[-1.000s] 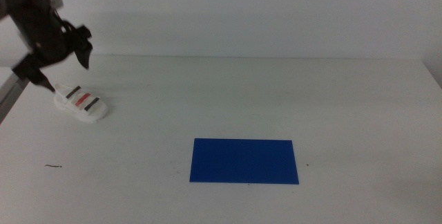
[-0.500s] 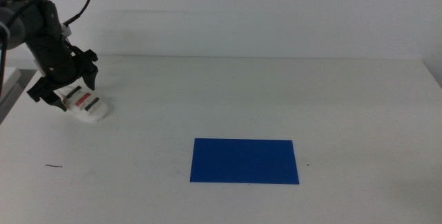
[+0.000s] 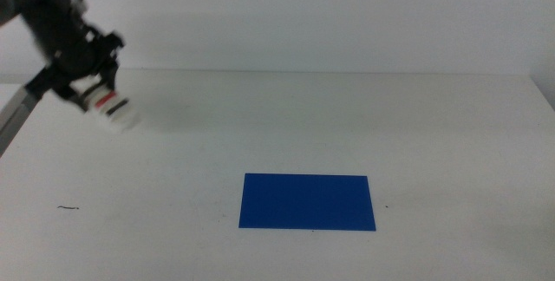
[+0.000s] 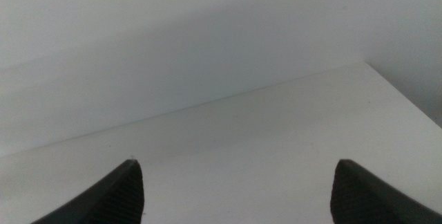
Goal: Use one arm to grab the shoe from the table and place it on the mat.
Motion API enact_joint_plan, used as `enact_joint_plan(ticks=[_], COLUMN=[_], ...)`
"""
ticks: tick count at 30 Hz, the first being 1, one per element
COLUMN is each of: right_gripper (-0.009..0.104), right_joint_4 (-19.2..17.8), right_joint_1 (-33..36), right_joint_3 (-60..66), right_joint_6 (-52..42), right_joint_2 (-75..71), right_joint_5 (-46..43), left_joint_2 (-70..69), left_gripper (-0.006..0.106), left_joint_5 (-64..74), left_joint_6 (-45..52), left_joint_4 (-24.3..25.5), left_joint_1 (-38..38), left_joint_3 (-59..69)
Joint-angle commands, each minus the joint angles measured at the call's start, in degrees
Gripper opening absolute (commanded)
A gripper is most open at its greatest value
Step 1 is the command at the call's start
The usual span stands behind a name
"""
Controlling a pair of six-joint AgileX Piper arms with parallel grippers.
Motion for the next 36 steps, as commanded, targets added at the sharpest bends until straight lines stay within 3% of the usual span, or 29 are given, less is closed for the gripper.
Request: enact_joint_plan(ticks=[1,5,15,25,31,34,36], right_gripper=[0.079,0.079,0.079,0.079,0.079,0.079,0.079], right_joint_4=[-0.34,-0.34,-0.34,-0.34,-0.34,-0.34,-0.34], right_joint_1=[0.10,0.10,0.10,0.10,0.10,0.10,0.10], right_joint_3=[0.14,0.14,0.14,0.14,0.14,0.14,0.14], right_joint_6=[-0.18,-0.18,-0.18,-0.18,-0.18,-0.18,-0.18], right_joint_2=[-0.27,-0.27,-0.27,-0.27,-0.27,-0.27,-0.27], right_joint_5=[-0.48,-0.48,-0.48,-0.48,-0.48,-0.48,-0.48], left_joint_2=[-4.20,-8.22,-7.78,-3.56,-2.28,-1.51,-0.80], left_gripper=[-0.002,-0.002,-0.002,-0.002,-0.002,-0.002,-0.002], left_joint_5=[2.77,2.77,2.69,-0.84,-0.34,-0.48,-0.61], left_joint_6=[-4.15,-10.85,-23.68,-26.65,-14.77,1.64,18.69], left_joint_4=[2.47,5.72,4.14,2.33,0.51,-0.72,-1.78], left_joint_1=[-4.29,-13.21,-34.16,-40.26,-40.26,-40.37,-40.50], left_joint_3=[0.80,2.65,2.77,2.77,2.77,2.77,2.77])
